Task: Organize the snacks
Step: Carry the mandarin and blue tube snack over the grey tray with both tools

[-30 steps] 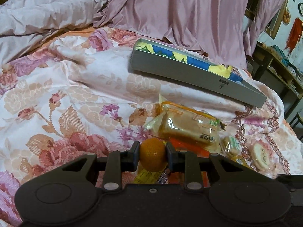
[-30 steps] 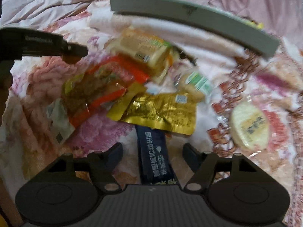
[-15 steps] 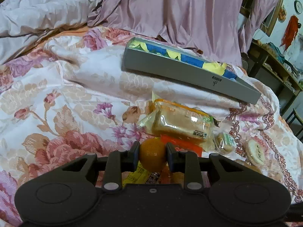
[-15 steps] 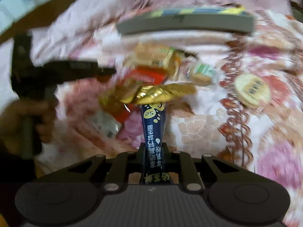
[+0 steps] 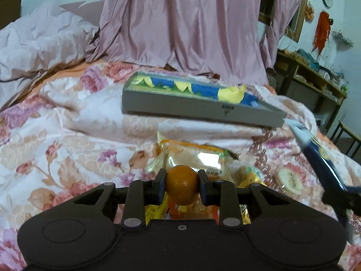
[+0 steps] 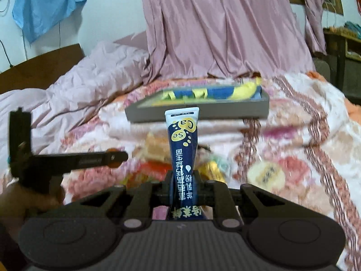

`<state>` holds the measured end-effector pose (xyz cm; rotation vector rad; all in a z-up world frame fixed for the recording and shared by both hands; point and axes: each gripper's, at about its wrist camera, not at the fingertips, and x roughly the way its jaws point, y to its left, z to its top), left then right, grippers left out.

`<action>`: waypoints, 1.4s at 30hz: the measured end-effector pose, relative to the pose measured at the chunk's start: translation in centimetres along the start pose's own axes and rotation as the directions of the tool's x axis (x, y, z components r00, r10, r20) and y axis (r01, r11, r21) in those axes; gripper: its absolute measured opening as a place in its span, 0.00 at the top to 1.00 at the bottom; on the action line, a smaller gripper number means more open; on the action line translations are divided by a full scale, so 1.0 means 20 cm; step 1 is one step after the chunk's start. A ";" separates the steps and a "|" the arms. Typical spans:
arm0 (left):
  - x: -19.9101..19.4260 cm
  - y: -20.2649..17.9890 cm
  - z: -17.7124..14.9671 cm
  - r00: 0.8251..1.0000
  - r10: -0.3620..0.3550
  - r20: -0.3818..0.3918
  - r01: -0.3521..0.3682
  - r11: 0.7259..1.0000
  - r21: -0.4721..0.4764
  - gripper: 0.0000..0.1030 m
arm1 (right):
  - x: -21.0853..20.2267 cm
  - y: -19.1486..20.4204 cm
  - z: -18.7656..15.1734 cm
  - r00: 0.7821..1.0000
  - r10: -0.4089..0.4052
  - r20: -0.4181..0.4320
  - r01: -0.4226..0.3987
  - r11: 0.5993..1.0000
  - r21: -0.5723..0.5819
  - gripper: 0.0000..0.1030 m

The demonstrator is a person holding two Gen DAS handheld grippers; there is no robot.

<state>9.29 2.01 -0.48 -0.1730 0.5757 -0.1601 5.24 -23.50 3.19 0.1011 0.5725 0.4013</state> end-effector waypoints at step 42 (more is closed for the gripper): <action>0.80 0.14 0.67 0.993 0.037 0.115 -0.040 0.999 0.024 0.69 | 1.08 -0.50 0.64 0.985 -0.151 0.078 0.142 0.984 0.110 0.82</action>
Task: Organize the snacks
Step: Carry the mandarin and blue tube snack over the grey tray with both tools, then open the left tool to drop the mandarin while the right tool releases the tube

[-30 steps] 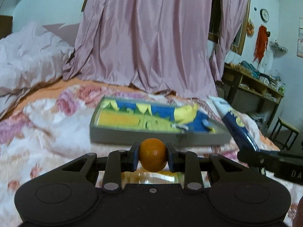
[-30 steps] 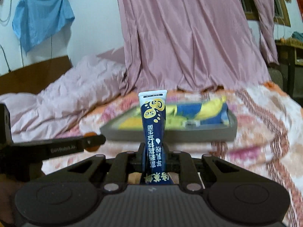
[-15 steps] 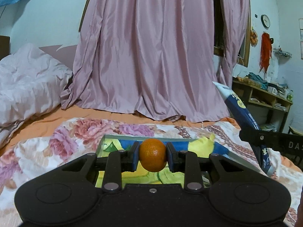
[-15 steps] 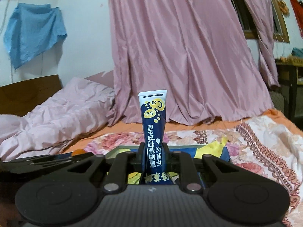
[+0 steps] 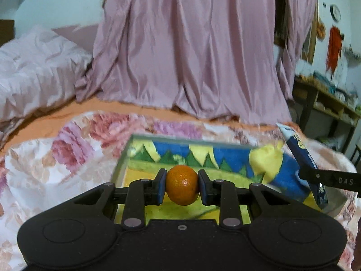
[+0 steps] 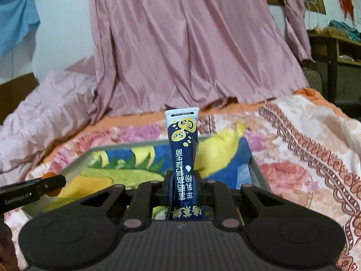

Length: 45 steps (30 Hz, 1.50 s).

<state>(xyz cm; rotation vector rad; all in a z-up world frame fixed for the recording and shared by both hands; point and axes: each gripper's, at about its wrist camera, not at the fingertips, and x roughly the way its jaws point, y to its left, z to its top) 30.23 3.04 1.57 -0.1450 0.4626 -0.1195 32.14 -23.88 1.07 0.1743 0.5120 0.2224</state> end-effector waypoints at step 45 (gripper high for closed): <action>0.03 -0.08 -0.10 1.000 -0.015 0.019 0.014 0.998 0.066 0.03 | -0.01 0.03 -0.07 1.000 -0.003 0.012 0.004 0.997 -0.074 0.21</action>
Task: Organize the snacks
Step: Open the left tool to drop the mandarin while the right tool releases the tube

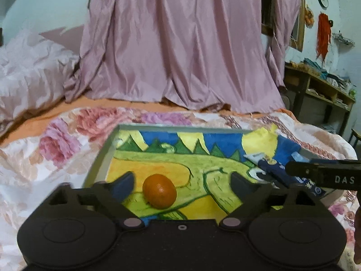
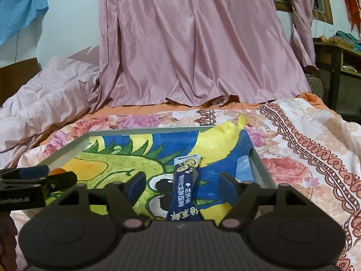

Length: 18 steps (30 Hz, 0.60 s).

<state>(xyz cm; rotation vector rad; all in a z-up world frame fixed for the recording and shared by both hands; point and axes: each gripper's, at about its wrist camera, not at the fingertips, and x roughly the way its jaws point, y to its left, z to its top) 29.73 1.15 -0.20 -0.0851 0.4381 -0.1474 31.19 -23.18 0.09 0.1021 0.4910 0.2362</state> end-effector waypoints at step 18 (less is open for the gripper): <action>-0.12 0.00 0.04 0.998 -0.009 0.058 0.009 1.000 0.002 0.01 | -0.11 0.02 0.02 0.998 0.030 0.060 -0.031 0.999 0.010 0.00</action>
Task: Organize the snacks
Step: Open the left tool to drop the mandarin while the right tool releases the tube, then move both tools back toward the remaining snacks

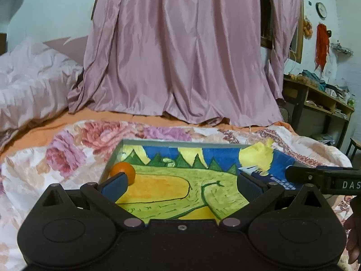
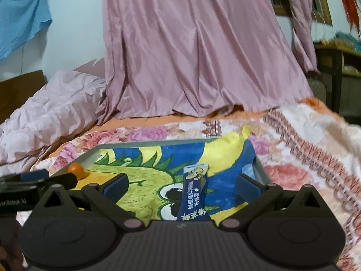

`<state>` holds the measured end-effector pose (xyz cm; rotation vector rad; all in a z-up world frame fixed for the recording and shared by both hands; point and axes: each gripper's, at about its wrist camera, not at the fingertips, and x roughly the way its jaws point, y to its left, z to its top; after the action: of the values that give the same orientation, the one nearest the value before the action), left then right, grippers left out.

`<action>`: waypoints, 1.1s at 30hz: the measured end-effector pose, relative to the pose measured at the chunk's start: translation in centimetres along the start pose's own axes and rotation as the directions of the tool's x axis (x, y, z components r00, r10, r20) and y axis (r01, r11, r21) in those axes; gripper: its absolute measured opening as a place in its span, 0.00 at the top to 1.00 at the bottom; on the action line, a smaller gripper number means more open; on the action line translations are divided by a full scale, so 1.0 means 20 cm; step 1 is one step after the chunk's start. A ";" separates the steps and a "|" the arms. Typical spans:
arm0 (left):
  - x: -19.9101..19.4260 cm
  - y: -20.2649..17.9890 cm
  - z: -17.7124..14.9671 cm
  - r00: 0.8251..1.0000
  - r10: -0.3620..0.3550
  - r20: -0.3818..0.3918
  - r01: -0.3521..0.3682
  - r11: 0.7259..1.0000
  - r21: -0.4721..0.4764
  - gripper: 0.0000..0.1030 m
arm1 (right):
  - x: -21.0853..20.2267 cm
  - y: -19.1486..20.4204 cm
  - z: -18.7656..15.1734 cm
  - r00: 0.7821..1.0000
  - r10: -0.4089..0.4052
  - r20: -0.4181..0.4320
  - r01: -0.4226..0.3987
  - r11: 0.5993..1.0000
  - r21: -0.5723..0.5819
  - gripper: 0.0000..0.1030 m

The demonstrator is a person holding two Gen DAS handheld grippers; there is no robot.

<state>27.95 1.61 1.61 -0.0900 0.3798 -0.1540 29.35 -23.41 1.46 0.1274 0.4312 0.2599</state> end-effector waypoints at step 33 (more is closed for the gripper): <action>-1.15 -0.26 -0.61 0.966 -0.039 -0.257 0.072 0.990 0.122 0.01 | -1.07 0.16 -0.54 0.966 0.141 -0.218 -0.115 0.985 0.127 0.00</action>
<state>1.63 -0.39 -0.78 0.0492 0.6227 -0.2466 5.30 -25.59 0.71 0.2385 0.6666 0.3796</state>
